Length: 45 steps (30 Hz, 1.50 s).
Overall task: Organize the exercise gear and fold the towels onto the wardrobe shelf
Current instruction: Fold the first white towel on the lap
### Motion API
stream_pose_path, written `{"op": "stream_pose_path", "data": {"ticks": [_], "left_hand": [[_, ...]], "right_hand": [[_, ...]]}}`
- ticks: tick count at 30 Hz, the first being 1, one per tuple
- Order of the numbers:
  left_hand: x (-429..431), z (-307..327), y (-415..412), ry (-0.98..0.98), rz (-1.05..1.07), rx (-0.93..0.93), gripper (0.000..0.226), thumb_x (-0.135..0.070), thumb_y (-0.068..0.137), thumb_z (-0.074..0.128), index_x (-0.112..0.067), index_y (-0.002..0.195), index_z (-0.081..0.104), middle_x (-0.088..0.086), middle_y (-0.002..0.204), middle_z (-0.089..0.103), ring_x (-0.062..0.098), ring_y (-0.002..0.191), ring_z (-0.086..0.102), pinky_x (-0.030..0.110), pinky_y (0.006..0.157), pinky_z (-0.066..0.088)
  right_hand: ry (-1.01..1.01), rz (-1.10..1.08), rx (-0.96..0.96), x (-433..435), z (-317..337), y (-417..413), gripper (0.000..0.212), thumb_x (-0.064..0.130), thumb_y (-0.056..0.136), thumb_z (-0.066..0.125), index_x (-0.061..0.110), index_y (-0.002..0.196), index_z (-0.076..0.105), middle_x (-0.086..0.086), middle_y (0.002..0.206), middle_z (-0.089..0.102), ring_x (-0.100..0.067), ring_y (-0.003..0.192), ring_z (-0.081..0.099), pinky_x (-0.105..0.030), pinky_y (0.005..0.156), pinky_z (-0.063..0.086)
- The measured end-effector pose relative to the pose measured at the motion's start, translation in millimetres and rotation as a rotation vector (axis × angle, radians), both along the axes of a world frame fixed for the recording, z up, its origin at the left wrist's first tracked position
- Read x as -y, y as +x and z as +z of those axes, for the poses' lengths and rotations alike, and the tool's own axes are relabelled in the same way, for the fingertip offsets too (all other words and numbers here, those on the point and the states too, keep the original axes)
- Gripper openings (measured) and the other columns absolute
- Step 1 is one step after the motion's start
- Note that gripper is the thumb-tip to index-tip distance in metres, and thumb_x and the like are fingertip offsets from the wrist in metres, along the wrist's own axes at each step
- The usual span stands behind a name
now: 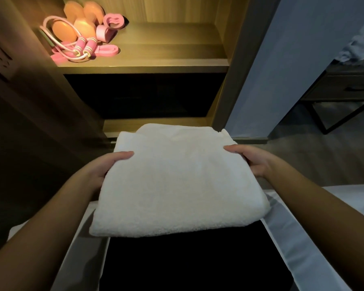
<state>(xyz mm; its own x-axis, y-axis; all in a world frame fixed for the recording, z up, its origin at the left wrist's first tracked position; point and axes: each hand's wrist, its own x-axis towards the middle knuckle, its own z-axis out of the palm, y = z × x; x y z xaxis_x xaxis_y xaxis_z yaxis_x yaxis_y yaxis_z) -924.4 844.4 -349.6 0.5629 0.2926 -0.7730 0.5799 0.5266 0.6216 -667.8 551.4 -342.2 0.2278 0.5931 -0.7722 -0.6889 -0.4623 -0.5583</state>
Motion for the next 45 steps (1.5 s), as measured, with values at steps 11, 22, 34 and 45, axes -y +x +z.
{"op": "stream_pose_path", "data": {"ticks": [11, 22, 34, 45], "left_hand": [[-51.0, 4.5, 70.1, 0.025, 0.057, 0.150, 0.049, -0.036, 0.099, 0.048, -0.006, 0.137, 0.052, 0.015, 0.097, 0.072, 0.030, 0.082, 0.071, 0.039, 0.080, 0.050], [-48.4, -34.1, 22.1, -0.171, 0.120, -0.027, 0.056, -0.034, 0.073, 0.073, -0.010, 0.122, 0.060, 0.018, 0.110, 0.071, 0.036, 0.094, 0.071, 0.045, 0.076, 0.056], [5.1, -19.9, -84.8, -0.452, -0.255, -0.069, 0.083, -0.010, 0.056, 0.090, -0.009, 0.129, 0.051, 0.026, 0.121, 0.064, 0.044, 0.109, 0.063, 0.049, 0.081, 0.058], [-16.1, -18.2, -36.9, -0.049, -0.012, -0.059, 0.061, -0.036, 0.066, 0.080, -0.013, 0.119, 0.063, 0.016, 0.115, 0.070, 0.031, 0.095, 0.071, 0.044, 0.075, 0.060]], "right_hand": [[-0.006, -0.172, 0.198, -82.8, -4.9, 61.3, 0.043, 0.028, 0.098, 0.053, 0.016, 0.139, 0.047, -0.012, 0.110, 0.067, -0.029, 0.097, 0.064, -0.046, 0.086, 0.051], [0.018, -0.037, -0.157, -32.7, -33.3, 41.0, 0.067, 0.028, 0.070, 0.081, 0.007, 0.129, 0.057, -0.019, 0.123, 0.064, -0.036, 0.101, 0.067, -0.050, 0.085, 0.056], [0.104, 0.381, -0.425, 60.6, -14.5, -31.3, 0.086, 0.015, 0.062, 0.090, 0.002, 0.132, 0.042, -0.016, 0.120, 0.067, -0.030, 0.110, 0.065, -0.039, 0.085, 0.056], [0.073, 0.010, -0.238, 32.8, -19.8, 2.4, 0.039, 0.024, 0.088, 0.069, 0.004, 0.121, 0.063, -0.015, 0.105, 0.072, -0.027, 0.087, 0.073, -0.036, 0.064, 0.061]]}}
